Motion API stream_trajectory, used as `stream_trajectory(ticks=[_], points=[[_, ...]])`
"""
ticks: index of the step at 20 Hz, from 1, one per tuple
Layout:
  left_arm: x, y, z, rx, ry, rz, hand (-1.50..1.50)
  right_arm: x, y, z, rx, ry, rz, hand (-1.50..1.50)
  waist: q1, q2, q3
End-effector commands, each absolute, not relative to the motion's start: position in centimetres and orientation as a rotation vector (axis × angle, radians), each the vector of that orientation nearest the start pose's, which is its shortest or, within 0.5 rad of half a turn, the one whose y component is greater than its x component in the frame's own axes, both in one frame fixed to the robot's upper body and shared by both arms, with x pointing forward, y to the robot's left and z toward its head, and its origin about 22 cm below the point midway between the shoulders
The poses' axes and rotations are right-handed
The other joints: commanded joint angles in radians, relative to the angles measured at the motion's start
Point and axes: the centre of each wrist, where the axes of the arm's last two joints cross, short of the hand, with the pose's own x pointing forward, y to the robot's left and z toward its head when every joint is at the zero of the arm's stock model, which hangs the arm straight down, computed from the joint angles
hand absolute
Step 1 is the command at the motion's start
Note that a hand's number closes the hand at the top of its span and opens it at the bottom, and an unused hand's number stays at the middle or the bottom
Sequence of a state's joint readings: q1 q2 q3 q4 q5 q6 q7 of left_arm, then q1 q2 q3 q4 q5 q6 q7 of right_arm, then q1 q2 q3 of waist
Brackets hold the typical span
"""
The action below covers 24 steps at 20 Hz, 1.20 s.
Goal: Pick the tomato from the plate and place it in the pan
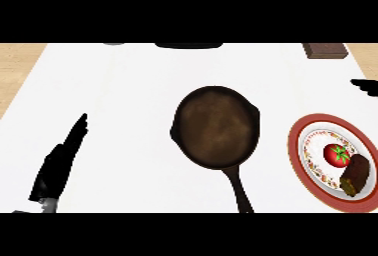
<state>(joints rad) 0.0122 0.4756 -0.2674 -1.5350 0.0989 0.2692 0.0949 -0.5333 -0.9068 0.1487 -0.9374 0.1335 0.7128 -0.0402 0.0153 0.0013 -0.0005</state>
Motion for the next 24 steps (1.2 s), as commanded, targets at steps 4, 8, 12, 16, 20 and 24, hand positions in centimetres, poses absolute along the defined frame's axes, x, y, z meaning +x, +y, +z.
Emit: stream_trajectory(ticks=[4,8,12,16,20,24], points=[[23.2,28.2,0.1,0.328,-1.383,-0.271,0.00,37.2,-38.2,14.6,-0.311,-0.848,1.183,-1.50,-0.001,0.001,0.000],[21.5,29.2,-0.1,0.342,-1.378,-0.286,0.00,36.5,-38.7,14.5,-0.352,-0.739,1.292,-1.50,0.001,0.000,0.000],[22.5,28.4,1.8,0.322,-1.376,-0.264,0.00,35.0,-37.6,11.4,-0.353,-0.639,1.350,-1.50,-0.010,-0.001,0.001],[22.4,28.1,-0.9,0.328,-1.383,-0.246,0.00,35.9,-35.9,12.5,-0.377,-0.599,1.373,-1.50,-0.011,-0.001,0.000],[22.9,28.9,0.8,0.343,-1.383,-0.255,0.00,35.9,-35.0,11.3,-0.311,-0.582,1.367,-1.50,-0.011,-0.001,0.000],[22.4,29.8,0.1,0.333,-1.382,-0.254,0.00,34.6,-34.0,9.7,-0.400,-0.532,1.395,-1.50,-0.014,-0.002,0.000]])
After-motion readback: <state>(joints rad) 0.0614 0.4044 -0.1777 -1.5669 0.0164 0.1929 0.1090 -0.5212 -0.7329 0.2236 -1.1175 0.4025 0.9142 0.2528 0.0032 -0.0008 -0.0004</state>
